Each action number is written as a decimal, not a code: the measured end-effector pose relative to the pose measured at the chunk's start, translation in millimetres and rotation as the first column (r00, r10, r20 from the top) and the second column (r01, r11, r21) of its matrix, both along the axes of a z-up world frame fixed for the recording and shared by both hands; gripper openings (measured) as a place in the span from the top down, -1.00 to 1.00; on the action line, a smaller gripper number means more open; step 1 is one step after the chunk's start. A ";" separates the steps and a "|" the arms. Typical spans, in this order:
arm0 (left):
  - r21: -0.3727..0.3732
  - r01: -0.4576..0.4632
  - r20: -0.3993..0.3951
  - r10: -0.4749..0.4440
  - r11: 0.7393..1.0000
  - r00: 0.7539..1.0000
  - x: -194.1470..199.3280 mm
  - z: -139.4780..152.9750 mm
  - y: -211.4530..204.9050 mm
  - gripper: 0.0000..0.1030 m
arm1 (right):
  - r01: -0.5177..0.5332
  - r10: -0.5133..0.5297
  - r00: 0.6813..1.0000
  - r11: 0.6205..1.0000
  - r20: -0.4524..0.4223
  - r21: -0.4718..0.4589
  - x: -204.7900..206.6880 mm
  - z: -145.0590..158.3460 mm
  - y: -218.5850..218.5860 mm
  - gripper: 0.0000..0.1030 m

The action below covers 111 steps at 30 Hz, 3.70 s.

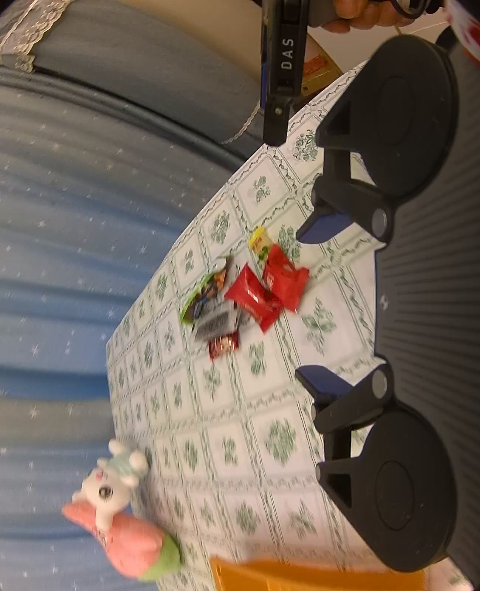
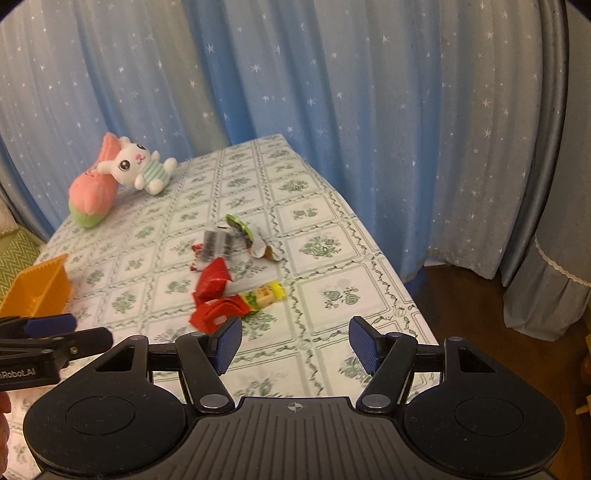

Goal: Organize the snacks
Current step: 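Withdraw both open tools from the tray toward the candy pile, then grasp a red square packet with the left tool while the right tool grasps a small yellow candy, then carry both held candies over the orange tray with both tools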

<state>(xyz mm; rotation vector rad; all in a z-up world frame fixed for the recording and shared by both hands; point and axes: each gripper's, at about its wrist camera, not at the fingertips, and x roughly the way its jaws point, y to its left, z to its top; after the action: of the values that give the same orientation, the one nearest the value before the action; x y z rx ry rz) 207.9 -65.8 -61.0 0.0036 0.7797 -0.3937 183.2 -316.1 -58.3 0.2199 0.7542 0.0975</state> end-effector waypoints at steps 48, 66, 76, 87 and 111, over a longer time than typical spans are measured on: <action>0.066 0.053 -0.035 -0.051 0.996 0.998 37.2 -55.8 7.0 0.56 | -0.274 0.275 0.961 0.952 -0.010 -0.136 111.6 -84.9 48.5 -0.26; 0.045 0.004 -0.047 -0.002 0.999 0.999 21.0 -47.3 19.4 0.56 | -0.307 0.316 0.949 0.923 0.003 -0.233 103.4 -81.5 67.0 0.56; 0.043 -0.040 -0.024 0.042 0.998 0.999 3.6 -19.4 24.7 0.56 | -0.300 0.314 0.949 0.930 0.033 -0.214 73.6 -43.8 71.3 0.56; 0.031 -0.109 0.009 0.109 0.994 0.994 -31.9 20.9 51.6 0.56 | -0.275 0.285 0.957 0.949 0.047 -0.155 29.2 9.1 83.6 0.56; 0.047 -0.275 0.062 0.272 0.960 0.960 -104.0 65.5 149.5 0.56 | -0.434 0.442 0.893 0.896 0.085 -0.095 -39.4 49.7 191.1 0.56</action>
<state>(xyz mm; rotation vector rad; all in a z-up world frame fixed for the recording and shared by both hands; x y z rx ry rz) 103.9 83.7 4.4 -0.0411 0.7246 -0.1085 143.8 -125.0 -8.5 -0.0316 0.6909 0.5077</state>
